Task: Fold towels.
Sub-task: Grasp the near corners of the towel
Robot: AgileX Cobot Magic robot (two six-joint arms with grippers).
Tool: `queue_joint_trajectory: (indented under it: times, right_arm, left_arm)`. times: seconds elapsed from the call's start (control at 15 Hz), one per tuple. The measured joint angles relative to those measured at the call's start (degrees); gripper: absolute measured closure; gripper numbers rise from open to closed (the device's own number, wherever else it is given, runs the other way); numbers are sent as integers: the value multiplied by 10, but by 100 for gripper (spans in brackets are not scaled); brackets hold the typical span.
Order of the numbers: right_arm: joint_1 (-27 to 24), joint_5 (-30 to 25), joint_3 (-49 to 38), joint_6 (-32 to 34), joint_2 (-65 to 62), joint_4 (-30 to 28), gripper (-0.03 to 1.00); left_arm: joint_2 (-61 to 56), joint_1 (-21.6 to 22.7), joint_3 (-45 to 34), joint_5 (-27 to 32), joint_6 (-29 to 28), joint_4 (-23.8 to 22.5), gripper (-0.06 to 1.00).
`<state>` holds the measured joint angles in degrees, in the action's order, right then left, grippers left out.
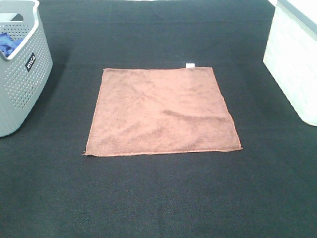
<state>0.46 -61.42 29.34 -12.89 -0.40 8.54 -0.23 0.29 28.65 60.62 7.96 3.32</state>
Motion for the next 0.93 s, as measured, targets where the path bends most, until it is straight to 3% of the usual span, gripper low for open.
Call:
queue_joint_trajectory:
  times: [0.93]
  right_arm:
    - [0,0,0,0,0,0,12]
  left_arm:
    - [0,0,0,0,0,0,40]
